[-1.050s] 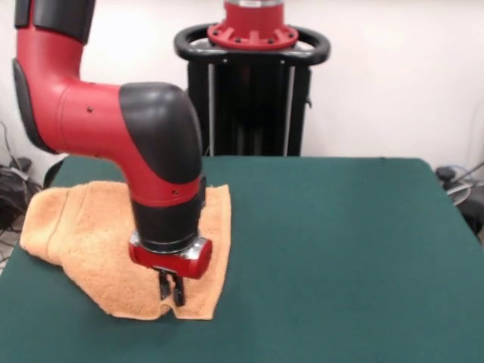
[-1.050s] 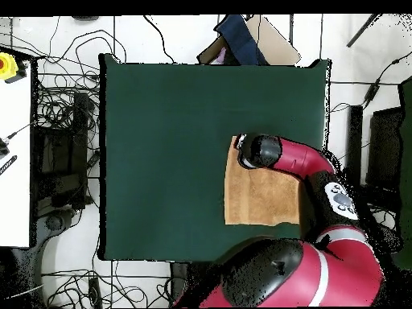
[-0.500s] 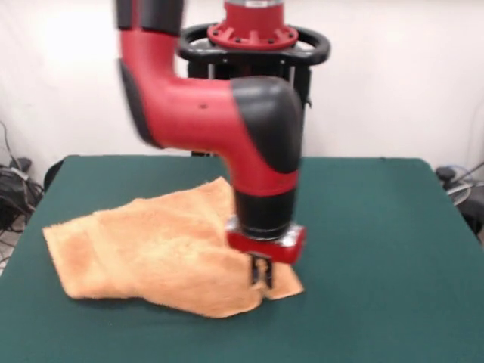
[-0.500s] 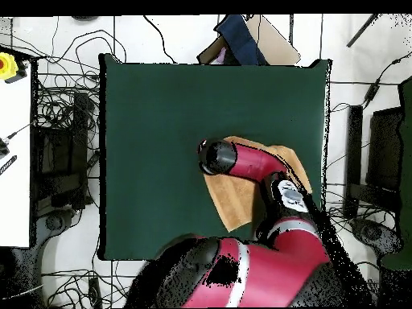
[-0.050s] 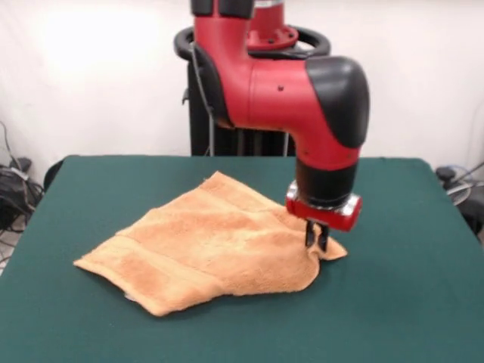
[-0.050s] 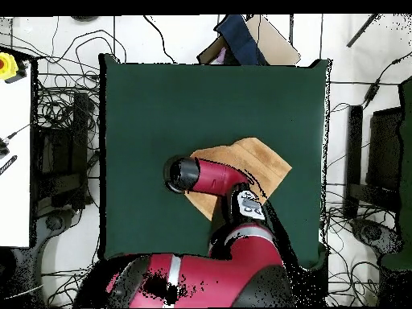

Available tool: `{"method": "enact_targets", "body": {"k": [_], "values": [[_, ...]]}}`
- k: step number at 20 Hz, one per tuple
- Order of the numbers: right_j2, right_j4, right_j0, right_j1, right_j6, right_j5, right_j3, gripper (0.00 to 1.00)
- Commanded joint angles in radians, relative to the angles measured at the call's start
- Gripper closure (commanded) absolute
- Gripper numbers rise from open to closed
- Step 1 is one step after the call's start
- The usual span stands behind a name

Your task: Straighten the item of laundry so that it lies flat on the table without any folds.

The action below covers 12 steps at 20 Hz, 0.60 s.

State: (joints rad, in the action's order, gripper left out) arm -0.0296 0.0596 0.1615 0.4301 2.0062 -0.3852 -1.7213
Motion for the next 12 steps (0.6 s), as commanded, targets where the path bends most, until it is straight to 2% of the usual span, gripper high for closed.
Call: {"method": "enact_targets", "body": {"k": [1, 7, 9, 10, 12], "values": [[0.053, 0.088, -0.011, 0.036, 0.273, -0.074, -0.124, 1.0], [0.033, 0.096, 0.056, 0.102, 0.215, -0.038, -0.176, 1.0], [0.043, 0.077, 0.061, 0.106, 0.188, -0.029, -0.156, 1.0], [0.035, 0.069, 0.076, 0.106, 0.177, -0.003, -0.15, 0.0], [0.025, 0.041, 0.098, 0.101, 0.138, 0.029, -0.13, 0.0]]}}
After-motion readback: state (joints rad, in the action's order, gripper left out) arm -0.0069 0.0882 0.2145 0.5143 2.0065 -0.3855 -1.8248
